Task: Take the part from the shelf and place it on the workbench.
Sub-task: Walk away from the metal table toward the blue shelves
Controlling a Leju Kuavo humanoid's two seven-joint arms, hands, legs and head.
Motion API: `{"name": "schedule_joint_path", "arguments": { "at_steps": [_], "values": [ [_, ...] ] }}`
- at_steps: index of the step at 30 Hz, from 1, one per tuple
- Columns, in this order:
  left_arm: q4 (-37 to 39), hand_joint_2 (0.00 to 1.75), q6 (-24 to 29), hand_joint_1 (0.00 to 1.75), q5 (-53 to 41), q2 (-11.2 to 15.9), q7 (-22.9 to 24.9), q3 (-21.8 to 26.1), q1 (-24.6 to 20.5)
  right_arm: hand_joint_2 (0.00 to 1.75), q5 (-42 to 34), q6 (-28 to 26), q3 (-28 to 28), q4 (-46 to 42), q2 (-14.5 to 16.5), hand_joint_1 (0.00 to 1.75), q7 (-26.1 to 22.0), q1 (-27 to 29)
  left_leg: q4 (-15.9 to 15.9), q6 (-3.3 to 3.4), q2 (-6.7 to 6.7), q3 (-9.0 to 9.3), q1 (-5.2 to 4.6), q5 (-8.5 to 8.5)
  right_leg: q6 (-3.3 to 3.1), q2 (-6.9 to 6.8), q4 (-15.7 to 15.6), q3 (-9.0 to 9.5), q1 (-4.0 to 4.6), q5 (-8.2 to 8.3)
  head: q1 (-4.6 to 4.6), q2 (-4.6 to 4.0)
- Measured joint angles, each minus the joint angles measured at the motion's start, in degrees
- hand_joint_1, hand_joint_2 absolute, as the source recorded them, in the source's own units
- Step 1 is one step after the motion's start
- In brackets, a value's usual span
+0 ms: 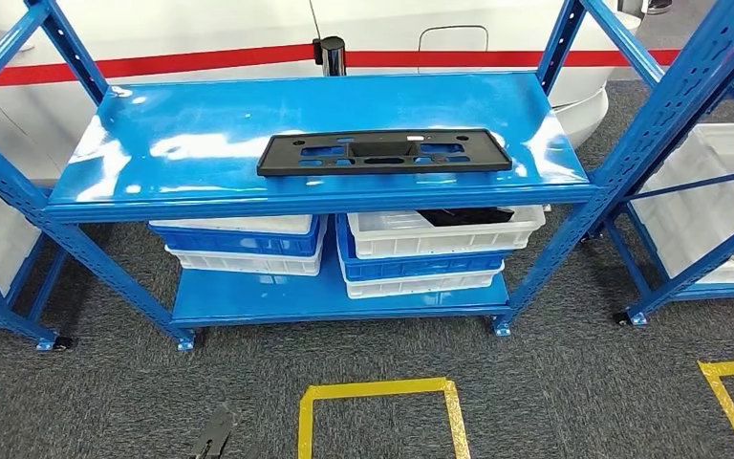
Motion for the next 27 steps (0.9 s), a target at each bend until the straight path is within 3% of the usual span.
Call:
{"name": "schedule_joint_path", "arguments": {
  "at_steps": [3, 15, 16, 19, 20, 27],
  "values": [
    [0.0, 1.75, 0.0, 0.0, 0.0, 0.0, 0.0, 0.2, 0.0, 1.75, 0.0, 0.1, 0.0, 0.0, 0.0, 0.0, -0.1, -0.1, -0.1, -0.3, 0.01, 0.41, 0.01, -0.2, -0.34, 0.0, 0.0, 0.05, 0.06, -0.21, 0.01, -0.01],
    [-0.5, 1.75, -0.8, 0.0, 2.9, 0.7, 2.8, 0.2, 1.5, 1.75, -2.0, 0.5, -0.3, -0.7, -0.2, 0.0, 1.1, 1.0, -0.1, -0.56, 0.05, 0.81, -0.1, -0.34, -0.51, -0.01, 0.0, 0.81, 0.17, -0.32, 0.02, 0.0],
    [-0.8, 1.75, -0.8, 0.0, 4.0, 1.0, 3.2, -0.1, 2.1, 1.31, -3.2, 0.6, -0.3, -1.0, -0.2, 0.0, 1.1, 1.4, -0.1, -0.56, 0.05, 0.81, -0.11, -0.34, -0.5, -0.01, 0.0, 0.83, 0.16, -0.32, 0.03, 0.0],
    [-1.6, 0.44, -0.8, 0.0, 7.5, 1.7, 4.2, -1.4, 3.7, 0.0, -7.1, 0.9, 0.1, -2.0, -0.4, 0.0, 1.0, 2.5, -0.1, -0.55, 0.04, 0.8, -0.13, -0.36, -0.5, -0.01, -0.1, 0.82, 0.16, -0.32, 0.03, 0.0],
    [-2.0, 0.0, -0.8, 0.0, 8.7, 2.0, 4.6, -1.9, 4.3, 0.0, -8.5, 1.1, 0.3, -2.4, -0.5, 0.0, 1.0, 2.9, -0.1, -0.55, 0.04, 0.81, -0.14, -0.37, -0.5, -0.01, -0.1, 0.76, 0.15, -0.33, 0.02, 0.0],
    [-4.6, 0.0, -1.1, 0.0, 17.4, 3.8, 7.1, -6.2, 8.4, 0.0, -18.3, 1.6, 2.2, -5.3, -1.1, 0.0, 0.7, 5.7, -0.1, -0.53, 0.05, 0.98, -0.16, -0.55, -0.58, -0.01, -0.1, 0.51, 0.15, -0.4, 0.03, -0.01]
  ]
}}
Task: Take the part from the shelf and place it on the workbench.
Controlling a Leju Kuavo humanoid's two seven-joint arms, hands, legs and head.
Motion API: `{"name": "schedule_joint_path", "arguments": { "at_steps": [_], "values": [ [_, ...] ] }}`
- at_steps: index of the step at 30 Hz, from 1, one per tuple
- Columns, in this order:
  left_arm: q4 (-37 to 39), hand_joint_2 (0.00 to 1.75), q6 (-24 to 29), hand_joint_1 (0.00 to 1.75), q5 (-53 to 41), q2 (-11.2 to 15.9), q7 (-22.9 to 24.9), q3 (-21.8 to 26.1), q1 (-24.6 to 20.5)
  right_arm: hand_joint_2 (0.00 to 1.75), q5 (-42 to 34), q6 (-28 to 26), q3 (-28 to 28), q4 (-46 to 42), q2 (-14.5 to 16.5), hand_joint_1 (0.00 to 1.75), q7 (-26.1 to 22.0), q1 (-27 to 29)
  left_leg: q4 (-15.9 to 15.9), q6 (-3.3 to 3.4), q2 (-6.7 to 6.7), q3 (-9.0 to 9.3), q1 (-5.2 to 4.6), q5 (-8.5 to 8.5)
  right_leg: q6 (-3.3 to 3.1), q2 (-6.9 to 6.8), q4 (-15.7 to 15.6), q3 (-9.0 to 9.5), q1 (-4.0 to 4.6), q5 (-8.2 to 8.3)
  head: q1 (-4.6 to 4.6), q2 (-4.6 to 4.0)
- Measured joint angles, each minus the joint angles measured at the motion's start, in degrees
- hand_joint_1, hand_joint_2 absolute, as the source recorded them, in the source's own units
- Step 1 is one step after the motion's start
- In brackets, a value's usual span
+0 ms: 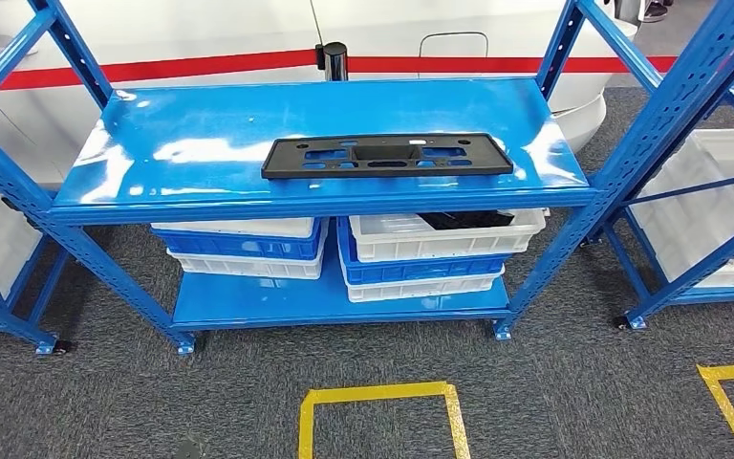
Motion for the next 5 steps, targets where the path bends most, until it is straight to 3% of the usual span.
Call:
{"name": "schedule_joint_path", "arguments": {
  "at_steps": [2, 4, 5],
  "values": [
    [-0.8, 0.0, -0.1, 0.0, 2.4, 0.5, 0.7, -1.4, 1.2, 0.0, -2.7, 0.3, 0.7, -0.9, -0.2, 0.0, -0.1, 0.9, 0.0, 0.0, 0.0, 0.02, 0.0, 0.0, 0.0, 0.0, 0.0, 0.02, 0.0, 0.0, -0.01, 0.01],
    [-1.6, 0.87, -0.1, 0.0, 4.7, 1.0, 1.3, -2.7, 2.4, 0.0, -5.3, 0.5, 1.4, -1.7, -0.4, 0.0, -0.1, 1.8, 0.0, 0.0, 0.0, 0.03, 0.0, 0.0, 0.0, 0.0, 0.0, 0.03, 0.0, 0.0, -0.01, 0.01],
    [-1.8, 1.16, -0.1, 0.0, 5.3, 1.2, 1.5, -3.0, 2.7, 0.0, -6.0, 0.6, 1.5, -1.9, -0.4, 0.0, -0.1, 2.0, 0.0, 0.0, 0.0, 0.03, 0.0, 0.0, 0.0, 0.0, 0.0, 0.03, 0.0, 0.0, -0.01, 0.01]
  ]
}}
